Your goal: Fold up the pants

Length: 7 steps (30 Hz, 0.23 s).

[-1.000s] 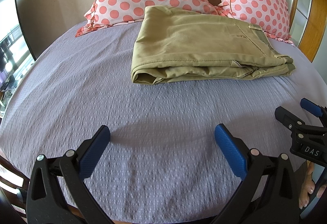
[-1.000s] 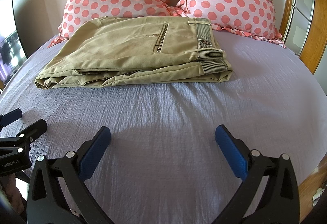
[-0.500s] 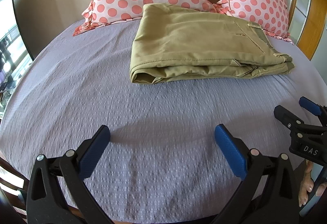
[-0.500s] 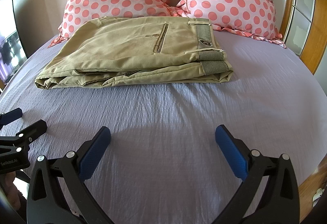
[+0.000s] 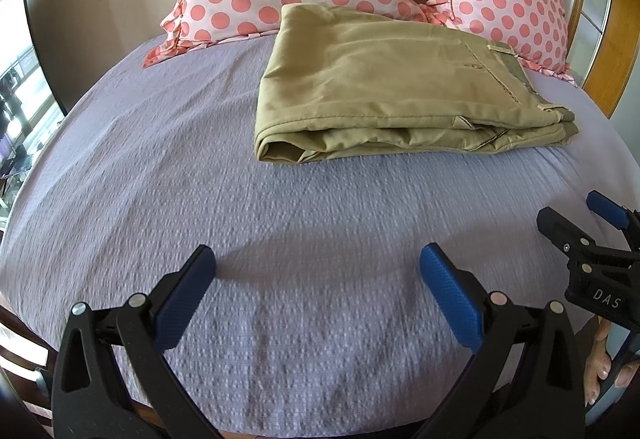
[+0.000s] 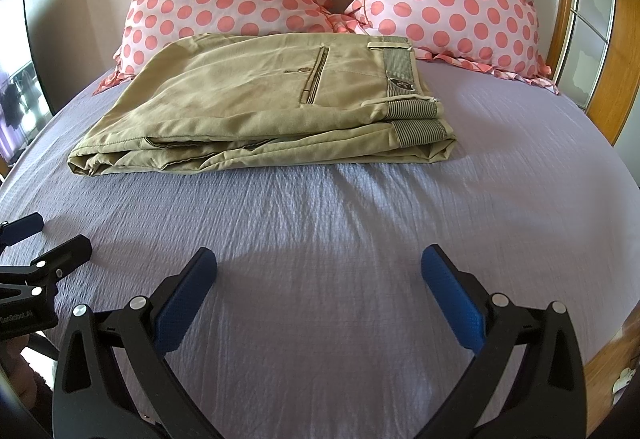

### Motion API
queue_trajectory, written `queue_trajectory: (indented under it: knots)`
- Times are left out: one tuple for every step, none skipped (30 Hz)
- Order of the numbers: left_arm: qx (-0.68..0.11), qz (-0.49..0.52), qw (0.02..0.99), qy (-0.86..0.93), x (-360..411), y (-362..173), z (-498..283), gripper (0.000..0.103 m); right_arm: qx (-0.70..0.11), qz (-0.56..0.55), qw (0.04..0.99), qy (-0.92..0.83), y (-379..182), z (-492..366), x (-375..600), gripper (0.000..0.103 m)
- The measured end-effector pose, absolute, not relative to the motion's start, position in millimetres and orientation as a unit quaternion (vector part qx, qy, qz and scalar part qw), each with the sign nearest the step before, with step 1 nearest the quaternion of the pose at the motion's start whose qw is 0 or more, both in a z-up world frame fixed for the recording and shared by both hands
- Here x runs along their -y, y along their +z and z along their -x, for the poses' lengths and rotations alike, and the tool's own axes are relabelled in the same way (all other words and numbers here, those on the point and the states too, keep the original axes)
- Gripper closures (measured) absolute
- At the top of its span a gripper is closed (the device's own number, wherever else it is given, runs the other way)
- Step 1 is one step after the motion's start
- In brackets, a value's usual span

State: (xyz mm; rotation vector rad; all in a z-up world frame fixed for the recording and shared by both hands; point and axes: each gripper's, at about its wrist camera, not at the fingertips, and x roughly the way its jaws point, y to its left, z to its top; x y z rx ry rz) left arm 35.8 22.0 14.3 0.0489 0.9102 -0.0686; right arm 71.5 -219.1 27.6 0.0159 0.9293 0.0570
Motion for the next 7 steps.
queue_trajectory:
  knots:
    - [-0.441,-0.023,0.897,-0.033,-22.2,14.4,-35.6,0.002,-0.448,-0.008,0.894,0.027,27.6,-71.4,219.2,0.001]
    - [-0.442,-0.023,0.896,-0.033,-22.6,14.8,-36.8,0.002,-0.448,-0.008,0.894,0.027,27.7,-71.5,219.1,0.001]
    - [-0.443,-0.023,0.896,-0.032,-22.7,15.0,-36.8,0.002,-0.448,-0.008,0.894,0.027,27.7,-71.5,219.1,0.001]
    - [-0.443,-0.023,0.896,-0.032,-22.9,14.9,-37.1,0.002,-0.448,-0.008,0.894,0.027,27.7,-71.4,219.3,0.001]
    - [-0.443,-0.023,0.896,-0.032,-22.8,14.9,-37.4,0.002,-0.448,-0.008,0.894,0.028,27.7,-71.5,219.4,0.001]
    - [-0.443,-0.024,0.896,-0.032,-23.1,14.9,-37.6,0.002,-0.448,-0.008,0.894,0.028,27.7,-71.5,219.5,0.001]
    - [-0.443,-0.023,0.896,-0.033,-23.4,14.9,-37.7,0.002,-0.448,-0.008,0.894,0.028,27.7,-71.4,219.6,0.001]
